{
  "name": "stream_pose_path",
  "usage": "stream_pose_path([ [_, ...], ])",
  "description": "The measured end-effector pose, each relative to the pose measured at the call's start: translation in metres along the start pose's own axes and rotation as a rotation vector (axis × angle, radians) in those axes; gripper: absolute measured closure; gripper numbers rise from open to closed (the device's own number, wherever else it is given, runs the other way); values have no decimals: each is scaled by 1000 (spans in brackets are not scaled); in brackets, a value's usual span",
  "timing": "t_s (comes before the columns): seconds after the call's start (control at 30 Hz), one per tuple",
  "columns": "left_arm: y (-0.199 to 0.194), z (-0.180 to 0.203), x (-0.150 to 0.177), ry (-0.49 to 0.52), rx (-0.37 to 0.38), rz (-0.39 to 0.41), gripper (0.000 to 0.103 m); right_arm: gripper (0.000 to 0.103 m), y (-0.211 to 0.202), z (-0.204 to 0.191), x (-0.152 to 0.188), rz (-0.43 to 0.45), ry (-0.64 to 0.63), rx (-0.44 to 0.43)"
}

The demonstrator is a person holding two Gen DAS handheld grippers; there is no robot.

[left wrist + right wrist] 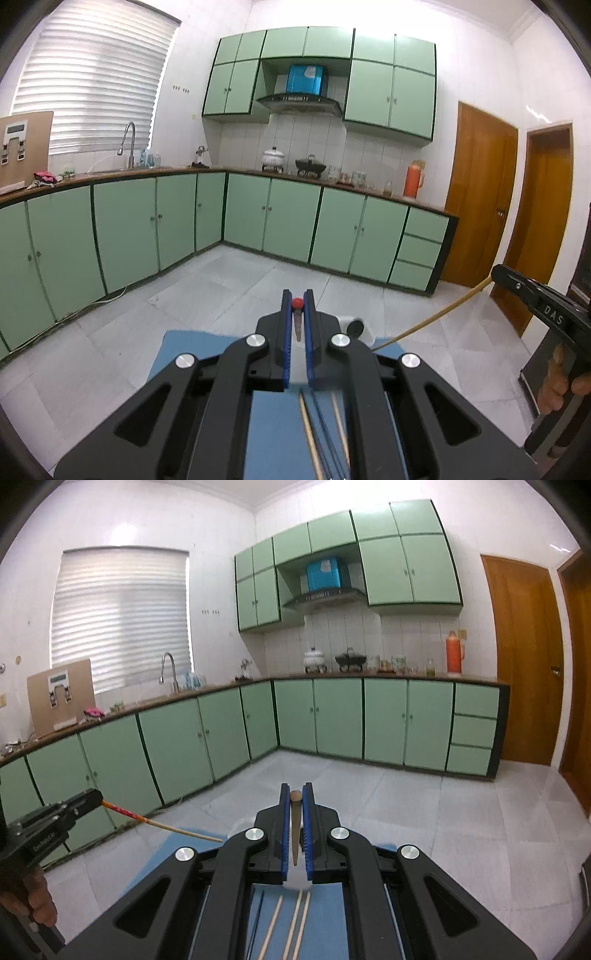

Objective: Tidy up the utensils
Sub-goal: 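Lift the red-patterned chopstick with the left tool while the right tool carries the wooden chopstick to the holder, then insert the red-patterned chopstick into the holder with the left tool while the right tool inserts the wooden chopstick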

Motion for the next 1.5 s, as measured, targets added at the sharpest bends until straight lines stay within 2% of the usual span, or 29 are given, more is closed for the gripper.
stream_pose_path([
  [0.13, 18, 8, -11, -2, 3, 23, 98, 97, 21, -6, -16, 32, -8, -9],
  [0.3, 59, 13, -9, -1, 6, -10, 98, 97, 59, -7, -15, 3, -3, -9],
  [0.57, 129, 10, 15, -7, -4, -111, 98, 97, 120, -5, 15, -108, 0, -25],
  [0.77, 160, 11, 33, -3, 6, -166, 98, 97, 148, -1, 35, -164, 0, -29],
  [0.93, 177, 7, 48, -13, 19, -213, 98, 97, 161, 2, 49, -200, 0, -33],
  [1.2, 173, 3, 51, -12, 30, -218, 96, 96, 162, 3, 57, -219, 8, -44],
  [1.23, 173, 3, 50, -13, 34, -221, 92, 96, 162, 3, 57, -221, 8, -45],
  [1.33, 167, 1, 52, -18, 35, -218, 70, 91, 157, 6, 58, -221, 14, -48],
  [1.5, 156, -2, 52, -26, 28, -208, 57, 78, 148, 13, 59, -212, 37, -37],
])
Point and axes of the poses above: each gripper's, at about its wrist camera, not at the fingertips, and y roughly the way its jaws point, z to its right, x to its underside, the point moved 1 cm from there along y, roughly the way its jaws point, and after that the axes turned 6 degrees about z, right-handed, at the moved point
